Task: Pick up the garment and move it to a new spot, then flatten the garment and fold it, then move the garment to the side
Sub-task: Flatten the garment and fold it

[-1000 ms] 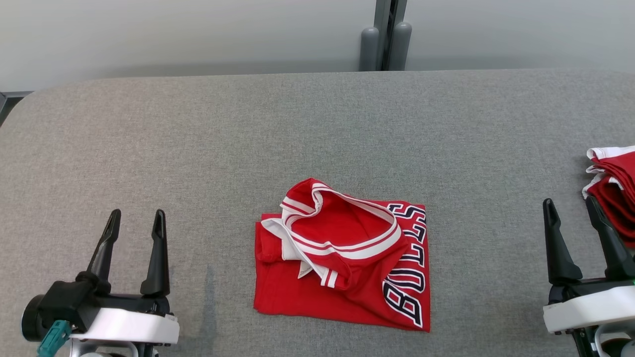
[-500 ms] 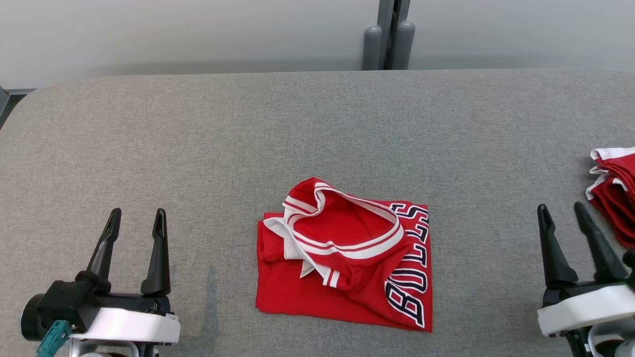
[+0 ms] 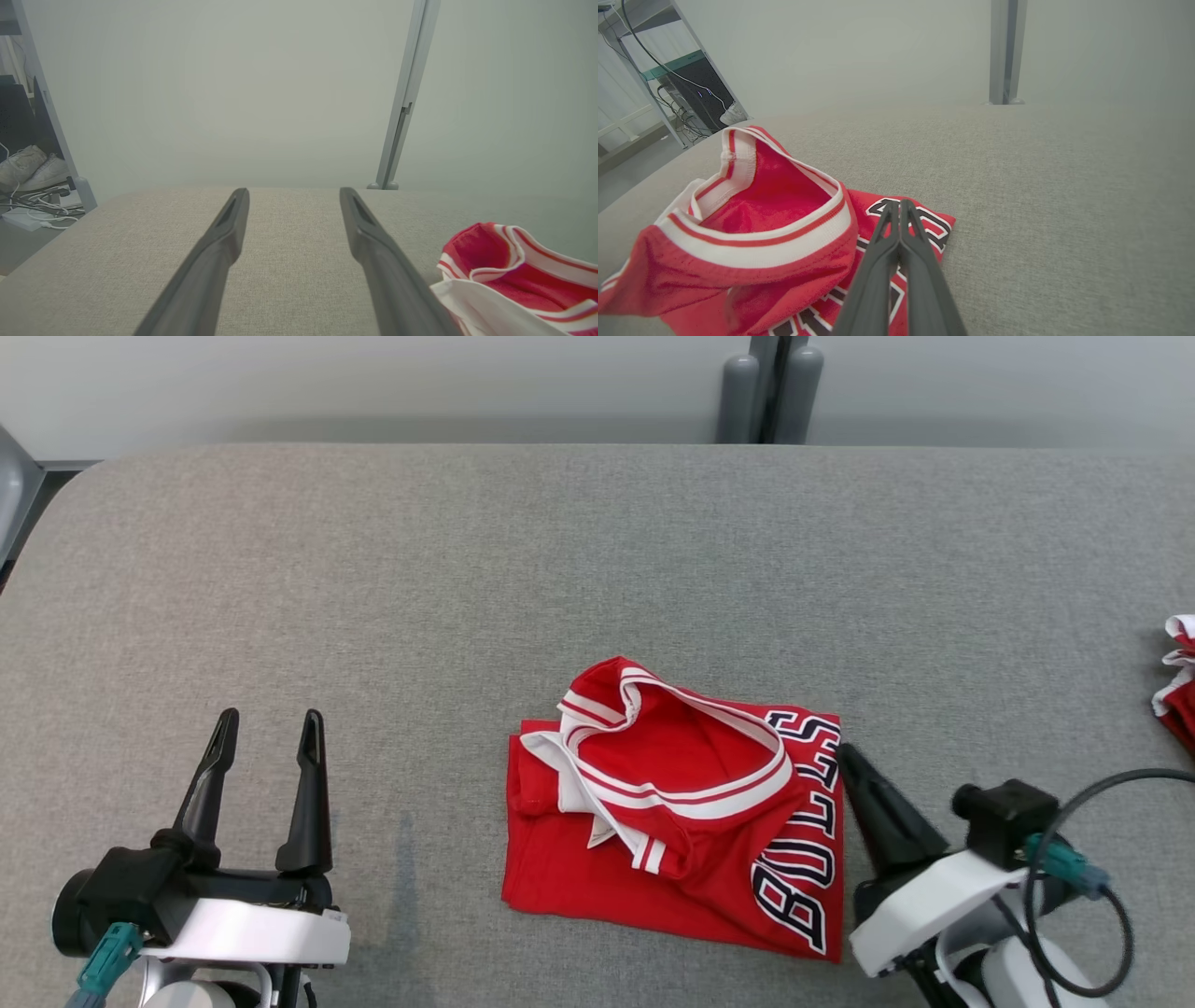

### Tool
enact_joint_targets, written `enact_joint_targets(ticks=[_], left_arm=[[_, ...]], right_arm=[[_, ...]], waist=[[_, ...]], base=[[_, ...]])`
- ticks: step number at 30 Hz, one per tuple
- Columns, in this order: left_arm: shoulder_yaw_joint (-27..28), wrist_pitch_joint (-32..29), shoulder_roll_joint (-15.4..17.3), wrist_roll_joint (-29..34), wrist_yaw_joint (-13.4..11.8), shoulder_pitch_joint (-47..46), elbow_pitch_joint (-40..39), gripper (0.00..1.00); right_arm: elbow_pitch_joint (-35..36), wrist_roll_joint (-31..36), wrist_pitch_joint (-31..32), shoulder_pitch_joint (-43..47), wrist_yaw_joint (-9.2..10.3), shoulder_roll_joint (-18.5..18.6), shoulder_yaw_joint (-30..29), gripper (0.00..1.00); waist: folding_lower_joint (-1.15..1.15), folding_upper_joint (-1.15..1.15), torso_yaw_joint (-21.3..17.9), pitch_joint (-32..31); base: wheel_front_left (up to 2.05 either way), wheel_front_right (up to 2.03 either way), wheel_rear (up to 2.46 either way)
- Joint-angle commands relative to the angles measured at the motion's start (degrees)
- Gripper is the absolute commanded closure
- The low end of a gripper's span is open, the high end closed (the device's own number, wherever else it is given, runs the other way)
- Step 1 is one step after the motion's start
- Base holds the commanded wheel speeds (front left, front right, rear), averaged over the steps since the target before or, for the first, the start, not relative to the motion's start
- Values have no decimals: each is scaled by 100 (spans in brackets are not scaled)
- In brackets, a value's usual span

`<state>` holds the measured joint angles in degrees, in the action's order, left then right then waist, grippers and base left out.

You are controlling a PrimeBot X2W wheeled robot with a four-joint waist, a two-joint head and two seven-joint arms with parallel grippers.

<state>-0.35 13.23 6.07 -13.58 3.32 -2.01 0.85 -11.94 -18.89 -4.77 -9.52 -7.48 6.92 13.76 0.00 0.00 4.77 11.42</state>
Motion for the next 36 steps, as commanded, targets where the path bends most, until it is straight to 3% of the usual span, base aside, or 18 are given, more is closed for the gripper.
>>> enact_joint_targets(ticks=[1, 12, 30, 36], left_arm=[[0, 38, -8, -16, -32, -120, 27, 0], [-29, 108, -24, -63, -44, -192, 115, 0], [-121, 163, -38, -122, 5, -229, 287, 0], [-154, 177, -49, -128, 17, -250, 364, 0]], right_arm=[[-190, -78, -92, -124, -4, -1, 169, 100], [-1386, -388, -521, -795, -4, -51, 1147, 100], [-2052, -1154, -757, -1451, -4, -205, 2829, 100], [-2359, -1372, -831, -1641, -4, -252, 3113, 100]], waist=[[0, 0, 59, 25], [0, 0, 165, 86], [0, 0, 319, 8], [0, 0, 375, -21]], base=[[0, 0, 0], [0, 0, 0], [0, 0, 0], [0, 0, 0]])
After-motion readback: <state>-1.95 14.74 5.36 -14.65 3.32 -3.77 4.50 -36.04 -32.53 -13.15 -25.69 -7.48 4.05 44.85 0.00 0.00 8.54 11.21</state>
